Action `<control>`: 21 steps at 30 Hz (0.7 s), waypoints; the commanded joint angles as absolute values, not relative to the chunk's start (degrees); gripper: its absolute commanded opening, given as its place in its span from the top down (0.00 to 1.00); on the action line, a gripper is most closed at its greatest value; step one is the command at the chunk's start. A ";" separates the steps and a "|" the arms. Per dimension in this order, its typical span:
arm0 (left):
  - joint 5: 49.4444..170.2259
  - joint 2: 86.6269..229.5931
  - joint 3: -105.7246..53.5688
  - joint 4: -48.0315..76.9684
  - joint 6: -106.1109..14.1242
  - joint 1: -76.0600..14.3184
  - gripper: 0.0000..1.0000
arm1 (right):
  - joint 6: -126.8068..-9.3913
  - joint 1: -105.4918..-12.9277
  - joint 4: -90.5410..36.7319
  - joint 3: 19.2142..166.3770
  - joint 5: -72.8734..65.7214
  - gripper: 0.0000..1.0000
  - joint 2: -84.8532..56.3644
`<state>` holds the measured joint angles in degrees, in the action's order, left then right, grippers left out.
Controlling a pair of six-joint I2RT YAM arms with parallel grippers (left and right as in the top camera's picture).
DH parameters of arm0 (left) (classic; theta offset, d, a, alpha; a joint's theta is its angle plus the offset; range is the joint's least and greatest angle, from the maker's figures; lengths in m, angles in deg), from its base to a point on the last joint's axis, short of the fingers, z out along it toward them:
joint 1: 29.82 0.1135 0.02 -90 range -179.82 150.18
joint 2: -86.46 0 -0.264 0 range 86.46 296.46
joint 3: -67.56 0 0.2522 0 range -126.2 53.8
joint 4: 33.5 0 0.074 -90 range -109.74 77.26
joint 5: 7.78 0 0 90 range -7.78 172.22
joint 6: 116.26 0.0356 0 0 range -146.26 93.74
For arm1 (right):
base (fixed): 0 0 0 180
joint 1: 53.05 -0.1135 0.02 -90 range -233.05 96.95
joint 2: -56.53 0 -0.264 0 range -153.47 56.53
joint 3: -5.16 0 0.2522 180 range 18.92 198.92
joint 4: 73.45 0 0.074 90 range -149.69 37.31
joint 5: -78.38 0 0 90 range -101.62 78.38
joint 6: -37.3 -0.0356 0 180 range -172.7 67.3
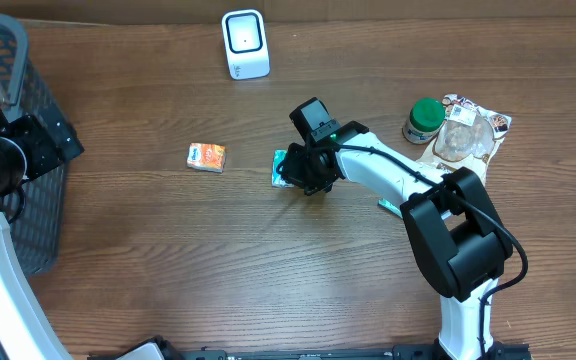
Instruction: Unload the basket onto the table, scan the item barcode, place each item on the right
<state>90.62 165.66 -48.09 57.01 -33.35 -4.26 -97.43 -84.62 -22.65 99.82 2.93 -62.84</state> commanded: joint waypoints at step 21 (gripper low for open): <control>91.19 165.86 -48.57 56.95 -33.57 -4.02 0.00 | -76.23 -71.88 -27.64 102.58 68.41 0.96 -54.65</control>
<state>90.62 165.66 -48.09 57.01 -33.37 -4.26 -73.67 -72.42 -27.05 101.53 58.01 -56.02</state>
